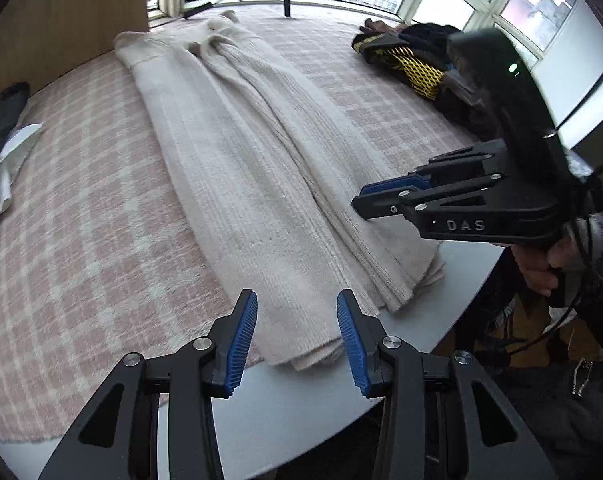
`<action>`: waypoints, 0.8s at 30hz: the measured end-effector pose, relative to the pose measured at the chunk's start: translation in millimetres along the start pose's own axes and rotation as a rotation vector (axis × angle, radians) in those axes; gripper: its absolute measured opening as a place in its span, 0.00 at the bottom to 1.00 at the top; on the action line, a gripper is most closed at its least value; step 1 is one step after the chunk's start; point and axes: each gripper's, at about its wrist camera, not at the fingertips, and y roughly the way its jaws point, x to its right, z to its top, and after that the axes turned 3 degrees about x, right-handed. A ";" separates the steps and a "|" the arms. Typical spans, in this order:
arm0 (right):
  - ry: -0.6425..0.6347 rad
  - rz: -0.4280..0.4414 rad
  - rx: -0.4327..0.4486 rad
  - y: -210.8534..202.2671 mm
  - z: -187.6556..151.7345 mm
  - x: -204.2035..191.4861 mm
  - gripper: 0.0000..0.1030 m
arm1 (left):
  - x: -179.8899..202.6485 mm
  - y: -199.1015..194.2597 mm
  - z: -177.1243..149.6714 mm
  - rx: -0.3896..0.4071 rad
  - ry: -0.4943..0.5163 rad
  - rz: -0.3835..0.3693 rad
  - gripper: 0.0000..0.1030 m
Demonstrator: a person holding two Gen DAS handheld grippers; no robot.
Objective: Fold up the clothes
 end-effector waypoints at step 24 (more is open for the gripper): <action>0.176 -0.007 0.061 -21.5 -55.9 32.5 0.54 | -9.6 19.5 -10.7 -0.090 -0.082 0.006 0.48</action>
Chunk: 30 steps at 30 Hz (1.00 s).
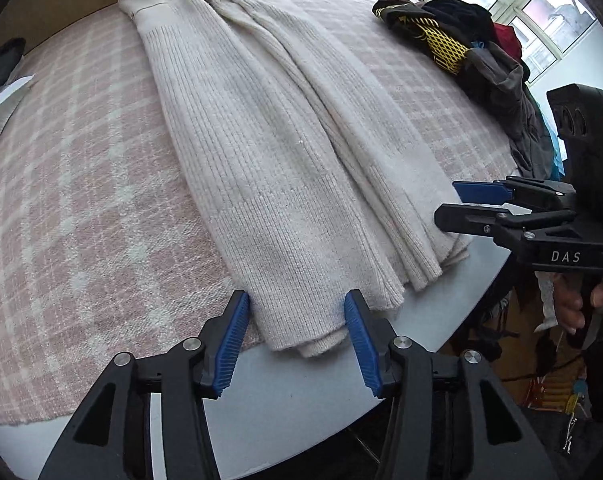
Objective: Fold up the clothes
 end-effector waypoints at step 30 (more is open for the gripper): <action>-0.017 0.297 0.293 -124.9 185.6 -47.8 0.12 | -35.9 -165.5 149.1 0.454 0.048 -0.159 0.14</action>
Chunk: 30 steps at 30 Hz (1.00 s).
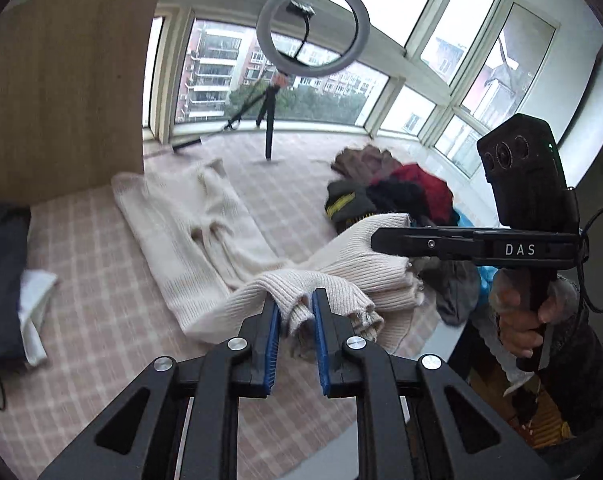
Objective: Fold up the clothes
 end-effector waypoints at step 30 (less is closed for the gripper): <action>0.406 -0.066 -0.315 298.6 173.5 200.1 0.19 | -242.1 269.1 113.0 -0.335 -0.360 0.115 0.22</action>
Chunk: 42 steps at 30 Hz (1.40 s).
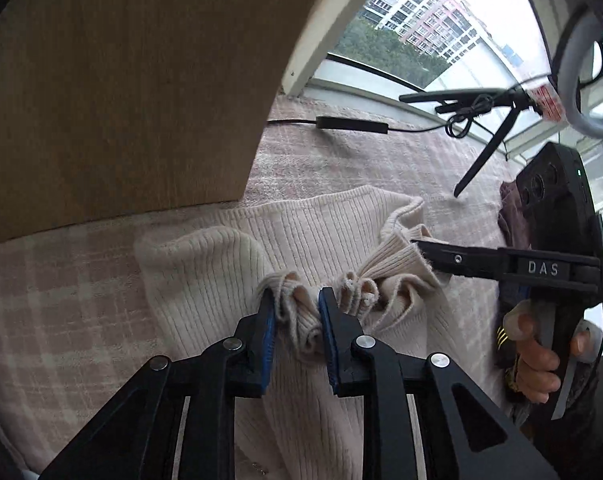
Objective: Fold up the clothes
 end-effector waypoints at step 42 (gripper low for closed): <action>-0.412 -0.134 0.137 -45.8 -54.4 -20.2 0.52 | -20.5 -16.2 -65.9 0.103 0.064 0.011 0.14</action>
